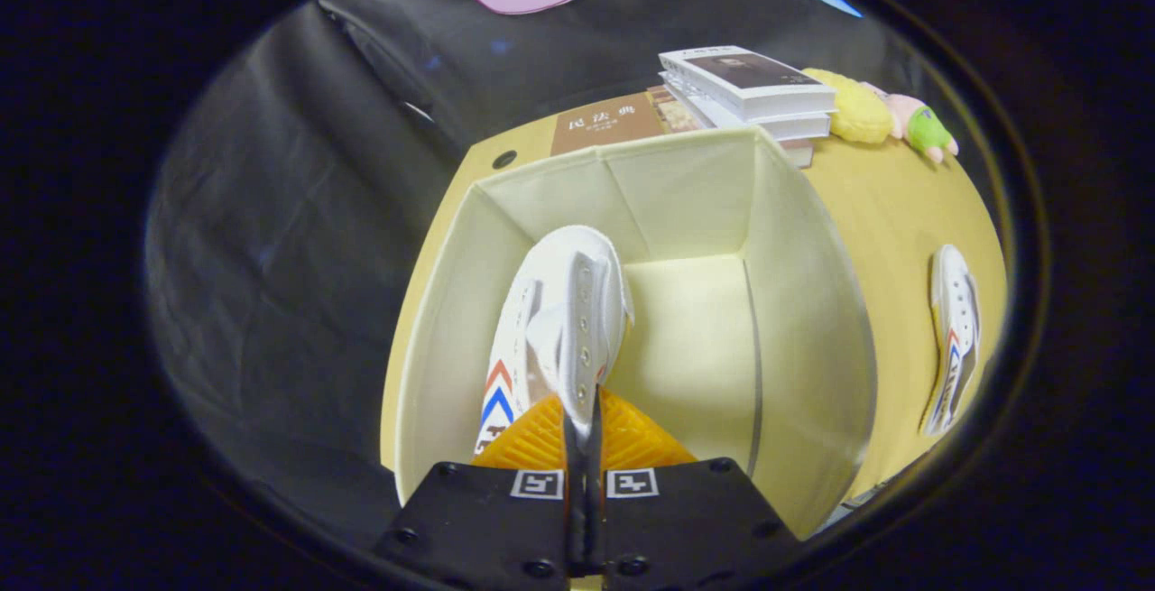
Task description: Open the storage box then place both shoes into the box .Put the left shoe in first, then the right shoe, with the right side of both shoes facing outward in a uniform manner.
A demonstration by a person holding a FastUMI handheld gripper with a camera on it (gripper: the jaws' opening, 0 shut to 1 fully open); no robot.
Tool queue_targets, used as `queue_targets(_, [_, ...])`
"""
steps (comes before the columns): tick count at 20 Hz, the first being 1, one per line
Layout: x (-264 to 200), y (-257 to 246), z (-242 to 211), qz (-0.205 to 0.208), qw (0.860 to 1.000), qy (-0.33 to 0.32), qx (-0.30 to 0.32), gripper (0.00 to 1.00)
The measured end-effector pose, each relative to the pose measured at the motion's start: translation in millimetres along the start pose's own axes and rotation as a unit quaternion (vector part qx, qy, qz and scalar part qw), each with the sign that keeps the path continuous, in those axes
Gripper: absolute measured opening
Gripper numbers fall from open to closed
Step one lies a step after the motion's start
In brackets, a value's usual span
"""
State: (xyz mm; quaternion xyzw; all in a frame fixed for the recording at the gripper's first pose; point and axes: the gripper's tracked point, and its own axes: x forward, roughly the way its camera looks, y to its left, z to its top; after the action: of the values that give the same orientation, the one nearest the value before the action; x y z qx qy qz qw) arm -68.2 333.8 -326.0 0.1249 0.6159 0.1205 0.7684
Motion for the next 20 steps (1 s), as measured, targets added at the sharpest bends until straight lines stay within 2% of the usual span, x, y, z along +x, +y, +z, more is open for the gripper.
queue_targets(1, [1,0,0,-0.002,1.000,0.000,-0.005,0.04])
queue_targets(3, [6,5,-3,0.017,1.000,0.007,-0.010,0.20])
queue_targets(6, [-10,12,1,0.054,0.998,0.000,-0.028,0.44])
queue_targets(10, [-56,0,19,0.091,0.995,-0.029,-0.040,0.77])
queue_targets(13, [-103,-36,45,0.095,0.991,-0.073,-0.052,1.00])
queue_targets(16, [-135,-95,68,0.084,0.990,-0.106,-0.047,1.00])
queue_targets(20, [-156,-198,77,0.026,0.991,-0.123,-0.049,1.00])
